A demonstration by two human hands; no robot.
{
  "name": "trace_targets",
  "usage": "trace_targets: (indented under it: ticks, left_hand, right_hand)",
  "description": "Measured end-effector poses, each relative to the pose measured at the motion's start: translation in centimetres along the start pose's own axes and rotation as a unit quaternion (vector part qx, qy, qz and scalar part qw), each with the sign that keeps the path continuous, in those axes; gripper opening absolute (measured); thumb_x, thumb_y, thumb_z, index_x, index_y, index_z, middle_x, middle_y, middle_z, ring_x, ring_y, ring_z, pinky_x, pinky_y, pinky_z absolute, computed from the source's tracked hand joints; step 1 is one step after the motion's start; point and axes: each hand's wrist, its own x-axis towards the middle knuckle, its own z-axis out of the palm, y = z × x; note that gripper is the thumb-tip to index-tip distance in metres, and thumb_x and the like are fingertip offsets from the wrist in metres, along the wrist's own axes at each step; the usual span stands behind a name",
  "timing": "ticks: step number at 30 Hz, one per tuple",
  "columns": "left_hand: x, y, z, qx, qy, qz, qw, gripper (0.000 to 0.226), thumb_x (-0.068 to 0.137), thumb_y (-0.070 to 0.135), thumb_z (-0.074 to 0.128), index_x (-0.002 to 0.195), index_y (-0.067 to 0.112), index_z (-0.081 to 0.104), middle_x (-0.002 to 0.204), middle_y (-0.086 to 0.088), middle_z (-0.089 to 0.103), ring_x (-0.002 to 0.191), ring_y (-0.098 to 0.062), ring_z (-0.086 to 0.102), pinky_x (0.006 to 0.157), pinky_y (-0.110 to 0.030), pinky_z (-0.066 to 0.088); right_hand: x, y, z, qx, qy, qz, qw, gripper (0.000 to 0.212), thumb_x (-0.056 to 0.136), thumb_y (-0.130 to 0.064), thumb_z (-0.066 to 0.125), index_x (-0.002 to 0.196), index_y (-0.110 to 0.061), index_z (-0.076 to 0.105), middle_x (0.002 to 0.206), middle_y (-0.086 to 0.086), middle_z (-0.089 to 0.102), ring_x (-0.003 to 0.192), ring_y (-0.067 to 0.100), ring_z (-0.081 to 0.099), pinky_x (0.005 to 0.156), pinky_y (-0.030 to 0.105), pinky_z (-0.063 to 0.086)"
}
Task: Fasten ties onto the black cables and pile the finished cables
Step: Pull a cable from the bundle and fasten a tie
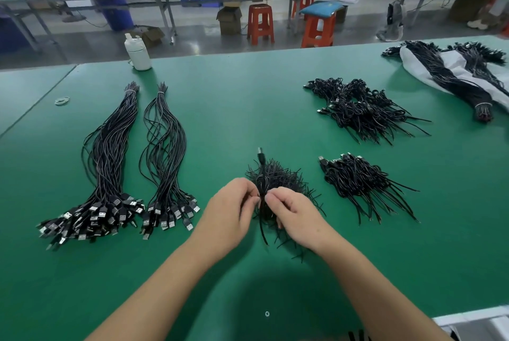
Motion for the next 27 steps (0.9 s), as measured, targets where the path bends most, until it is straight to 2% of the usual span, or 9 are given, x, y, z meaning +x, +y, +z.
trace_targets:
  ticks: [2, 6, 8, 11, 15, 18, 22, 25, 27]
  left_hand:
    - [-0.1, -0.5, 0.5, 0.117, 0.023, 0.101, 0.988, 0.014, 0.09, 0.001, 0.061, 0.092, 0.014, 0.058, 0.085, 0.0, 0.057, 0.076, -0.019, 0.048, 0.072, -0.033, 0.042]
    - [-0.3, -1.7, 1.3, 0.194, 0.062, 0.253, 0.946, 0.02, 0.09, -0.005, 0.042, 0.099, 0.009, 0.054, 0.09, -0.008, 0.058, 0.079, -0.025, 0.046, 0.072, -0.033, 0.038]
    - [-0.4, -2.2, 1.7, 0.198, 0.071, 0.271, 0.939, 0.02, 0.096, -0.002, 0.037, 0.103, 0.009, 0.053, 0.093, -0.008, 0.058, 0.08, -0.026, 0.048, 0.073, -0.034, 0.039]
    - [-0.3, -3.0, 2.5, 0.184, 0.088, 0.251, 0.946, 0.017, 0.092, -0.001, 0.055, 0.106, 0.009, 0.057, 0.098, -0.007, 0.06, 0.083, -0.025, 0.051, 0.075, -0.033, 0.039]
    - [-0.3, -5.0, 4.0, 0.171, 0.102, 0.163, 0.966, 0.019, 0.096, 0.016, 0.058, 0.112, 0.007, 0.061, 0.107, -0.009, 0.061, 0.091, -0.023, 0.054, 0.082, -0.034, 0.045]
    - [-0.5, -8.1, 4.2, 0.208, 0.081, 0.046, 0.974, 0.025, 0.091, 0.013, 0.059, 0.114, 0.003, 0.064, 0.113, -0.014, 0.06, 0.096, -0.025, 0.057, 0.085, -0.036, 0.046]
    - [-1.9, -11.6, 4.7, 0.254, 0.013, -0.048, 0.966, 0.032, 0.08, 0.004, 0.07, 0.112, 0.0, 0.065, 0.115, -0.019, 0.06, 0.102, -0.034, 0.06, 0.085, -0.044, 0.049]
    - [-2.5, -12.7, 5.2, 0.224, 0.029, -0.095, 0.97, 0.027, 0.083, 0.005, 0.067, 0.11, 0.002, 0.065, 0.115, -0.016, 0.058, 0.101, -0.03, 0.059, 0.086, -0.042, 0.049]
    - [-2.6, -12.9, 5.4, 0.219, 0.042, -0.1, 0.97, 0.024, 0.082, 0.004, 0.067, 0.107, 0.003, 0.066, 0.114, -0.013, 0.058, 0.098, -0.028, 0.058, 0.085, -0.041, 0.049]
  right_hand:
    - [0.1, 0.1, 0.1, 0.009, -0.013, 0.018, 1.0, 0.033, 0.104, -0.028, 0.045, 0.074, -0.015, 0.05, 0.066, -0.008, 0.048, 0.057, 0.005, 0.05, 0.064, 0.025, 0.04]
    - [-0.1, 0.1, -0.1, 0.166, -0.071, 0.074, 0.981, 0.035, 0.102, -0.027, 0.045, 0.068, -0.017, 0.047, 0.065, 0.001, 0.052, 0.06, 0.021, 0.052, 0.067, 0.037, 0.045]
    - [-0.3, 0.2, -0.2, 0.202, -0.089, 0.082, 0.972, 0.032, 0.097, -0.031, 0.045, 0.068, -0.018, 0.049, 0.064, 0.003, 0.054, 0.059, 0.021, 0.053, 0.067, 0.037, 0.045]
    - [0.0, 0.4, -0.3, 0.223, -0.073, 0.097, 0.967, 0.035, 0.101, -0.027, 0.048, 0.067, -0.017, 0.051, 0.06, 0.001, 0.054, 0.055, 0.02, 0.05, 0.06, 0.034, 0.046]
    - [1.4, 1.1, -1.8, 0.022, 0.002, 0.125, 0.992, 0.04, 0.1, -0.033, 0.052, 0.063, -0.019, 0.053, 0.054, -0.006, 0.052, 0.048, 0.012, 0.051, 0.054, 0.025, 0.047]
    - [2.7, 2.7, -4.2, -0.151, 0.066, 0.145, 0.976, 0.039, 0.101, -0.035, 0.051, 0.068, -0.015, 0.059, 0.056, -0.007, 0.052, 0.043, 0.005, 0.044, 0.045, 0.018, 0.04]
    - [4.2, 5.3, -8.8, -0.37, 0.137, 0.165, 0.904, 0.034, 0.102, -0.032, 0.047, 0.077, -0.016, 0.063, 0.064, -0.003, 0.061, 0.05, 0.011, 0.053, 0.044, 0.021, 0.037]
    - [5.4, 7.4, -11.7, -0.467, 0.166, 0.187, 0.848, 0.034, 0.102, -0.031, 0.045, 0.086, -0.01, 0.065, 0.076, 0.006, 0.065, 0.066, 0.025, 0.061, 0.055, 0.029, 0.044]
    - [5.8, 8.8, -12.6, -0.5, 0.156, 0.203, 0.828, 0.036, 0.104, -0.03, 0.046, 0.079, -0.009, 0.061, 0.079, 0.008, 0.066, 0.065, 0.027, 0.059, 0.054, 0.029, 0.041]
